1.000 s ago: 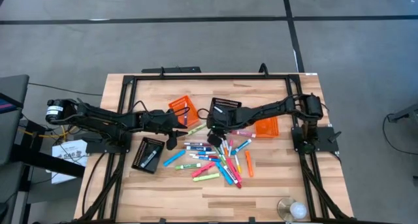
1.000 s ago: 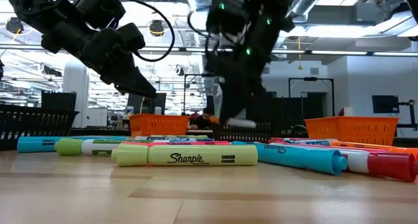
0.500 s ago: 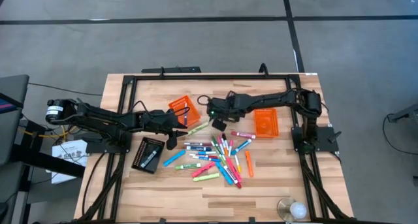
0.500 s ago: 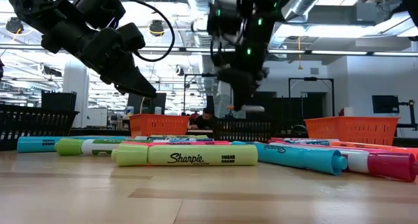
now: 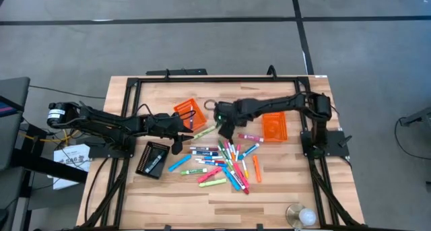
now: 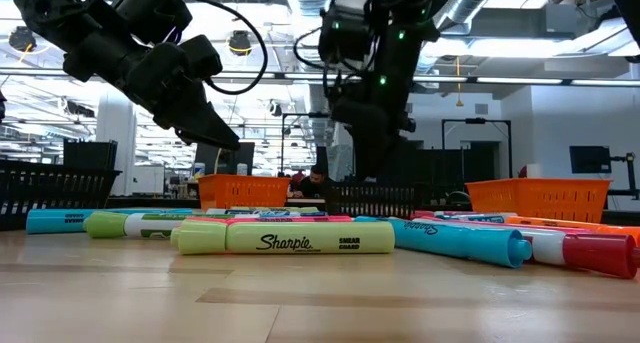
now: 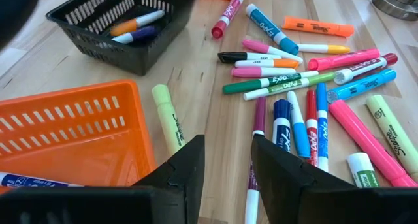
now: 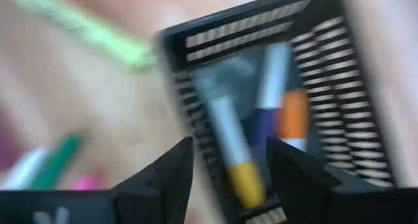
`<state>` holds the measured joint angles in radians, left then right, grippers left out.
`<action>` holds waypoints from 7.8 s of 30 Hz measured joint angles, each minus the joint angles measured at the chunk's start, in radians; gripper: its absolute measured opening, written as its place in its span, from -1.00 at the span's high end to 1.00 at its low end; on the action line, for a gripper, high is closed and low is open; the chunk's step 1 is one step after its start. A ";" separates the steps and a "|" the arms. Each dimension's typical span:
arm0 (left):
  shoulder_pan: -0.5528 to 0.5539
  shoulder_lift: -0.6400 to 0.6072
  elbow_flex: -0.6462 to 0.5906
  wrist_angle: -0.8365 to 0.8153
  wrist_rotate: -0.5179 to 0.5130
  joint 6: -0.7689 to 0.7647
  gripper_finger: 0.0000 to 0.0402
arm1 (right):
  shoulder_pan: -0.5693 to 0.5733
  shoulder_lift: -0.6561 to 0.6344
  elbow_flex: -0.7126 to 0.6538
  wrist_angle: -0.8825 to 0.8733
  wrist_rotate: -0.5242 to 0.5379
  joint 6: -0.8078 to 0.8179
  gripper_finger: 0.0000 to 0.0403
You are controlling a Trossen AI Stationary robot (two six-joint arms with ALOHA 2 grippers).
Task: Pick & Place Markers
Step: Put the black highlighter into the right black bin, then put the blue highlighter into the right orange bin
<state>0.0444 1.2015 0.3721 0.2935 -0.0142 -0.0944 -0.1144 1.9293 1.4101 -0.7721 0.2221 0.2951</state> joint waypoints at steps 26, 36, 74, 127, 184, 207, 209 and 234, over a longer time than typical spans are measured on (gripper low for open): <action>0.000 0.000 0.000 0.035 0.090 0.000 0.40 | 0.244 0.023 -0.142 0.079 0.042 0.526 0.22; 0.000 0.000 0.000 0.041 0.090 0.003 0.40 | 0.197 0.022 -0.215 0.174 0.036 0.508 0.43; 0.000 0.000 0.000 0.045 0.090 0.011 0.40 | -0.047 0.014 0.030 -0.085 0.094 -0.016 0.57; -0.350 0.250 0.147 -0.474 -0.094 -0.412 0.40 | 0.279 0.013 -0.108 0.077 0.068 0.293 0.38; -0.364 0.010 0.143 -0.155 -0.215 -0.093 0.60 | 0.291 0.020 -0.107 0.872 -0.158 -0.227 0.38; -0.364 0.006 0.143 -0.145 -0.221 -0.092 0.58 | 0.287 0.020 -0.107 0.881 -0.169 -0.251 0.65; -0.364 0.006 0.143 -0.145 -0.221 -0.092 0.57 | 0.286 0.020 -0.107 0.880 -0.167 -0.251 0.70; -0.363 0.005 0.143 -0.142 -0.306 -0.069 0.18 | 0.299 0.019 -0.005 0.504 -0.069 -0.140 0.68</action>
<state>-0.3183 1.2064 0.5152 0.1516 -0.3199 -0.1631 0.1844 1.9484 1.4052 -0.2676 0.1531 0.1547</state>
